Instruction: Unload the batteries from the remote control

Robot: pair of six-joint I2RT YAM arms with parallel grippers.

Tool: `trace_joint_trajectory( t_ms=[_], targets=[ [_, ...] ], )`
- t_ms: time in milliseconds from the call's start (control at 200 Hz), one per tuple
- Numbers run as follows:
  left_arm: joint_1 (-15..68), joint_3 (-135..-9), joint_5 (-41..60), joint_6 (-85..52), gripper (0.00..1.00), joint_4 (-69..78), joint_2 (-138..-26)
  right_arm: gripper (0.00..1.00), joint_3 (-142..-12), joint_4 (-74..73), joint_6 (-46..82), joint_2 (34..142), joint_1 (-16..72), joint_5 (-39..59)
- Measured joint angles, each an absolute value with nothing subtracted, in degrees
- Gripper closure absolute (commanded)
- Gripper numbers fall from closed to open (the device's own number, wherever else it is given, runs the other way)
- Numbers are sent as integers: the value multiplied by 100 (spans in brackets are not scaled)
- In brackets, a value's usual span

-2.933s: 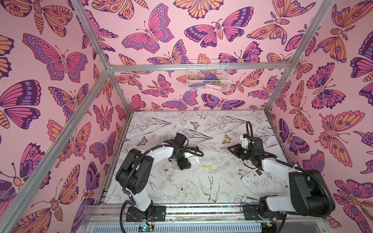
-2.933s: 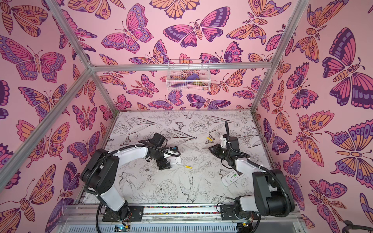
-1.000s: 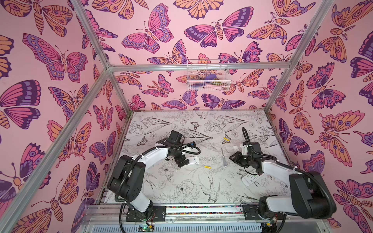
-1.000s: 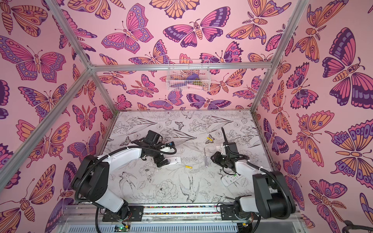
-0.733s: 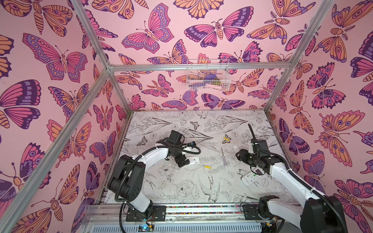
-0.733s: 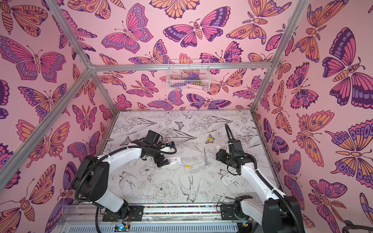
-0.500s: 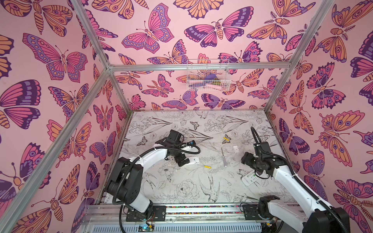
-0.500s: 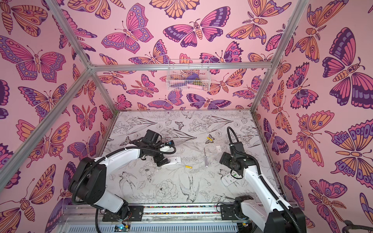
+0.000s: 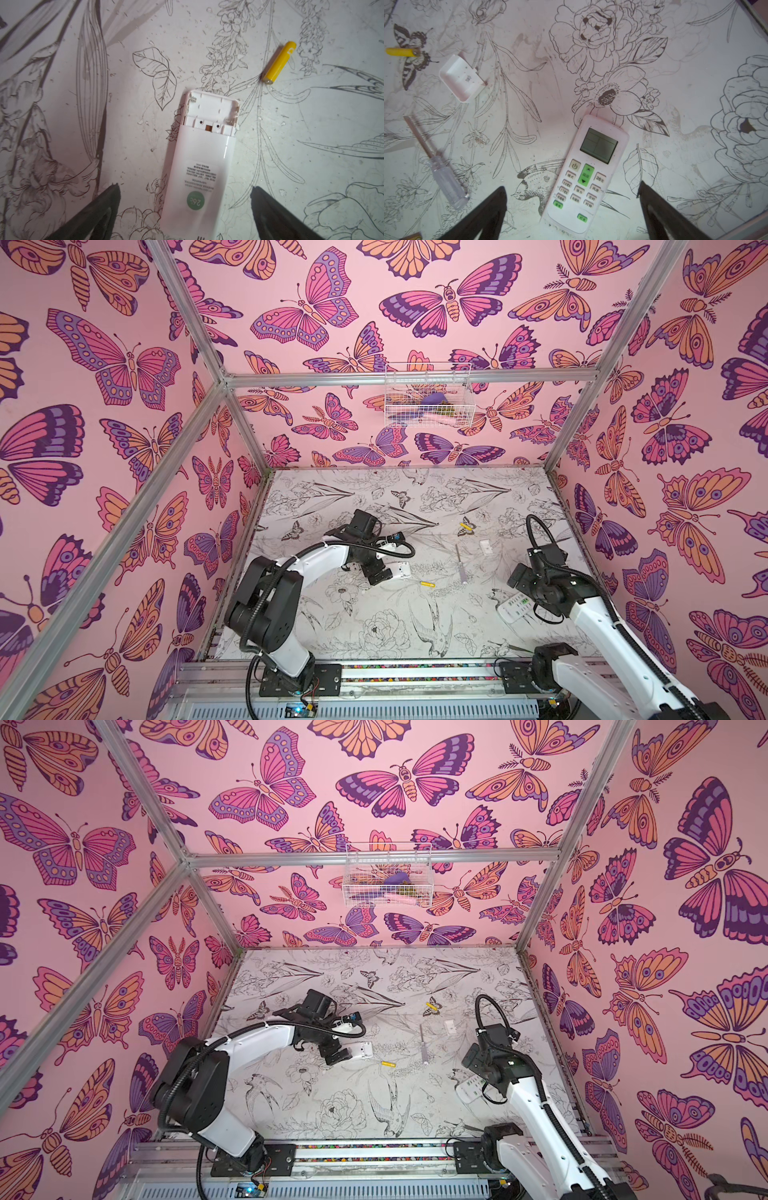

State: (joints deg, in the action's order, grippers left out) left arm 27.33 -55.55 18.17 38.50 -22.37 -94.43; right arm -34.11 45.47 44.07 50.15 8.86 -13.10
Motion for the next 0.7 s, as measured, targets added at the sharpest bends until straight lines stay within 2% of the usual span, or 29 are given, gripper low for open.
trace_joint_trajectory(
  t_ms=[366, 516, 702],
  targets=[
    [3072, -5614, 1525, 3859, 9, -2237, -10029, 1, -3382, 4604, 4462, 4851, 799, -1396],
    [3122, -5784, 1406, 3854, 16, -2237, -10175, 1, -3350, 4602, 4460, 4818, 797, -1391],
    [3164, -5837, 1374, 3826, 31, -2235, -10219, 0, -3330, 4593, 4460, 4786, 797, -1391]
  ],
)
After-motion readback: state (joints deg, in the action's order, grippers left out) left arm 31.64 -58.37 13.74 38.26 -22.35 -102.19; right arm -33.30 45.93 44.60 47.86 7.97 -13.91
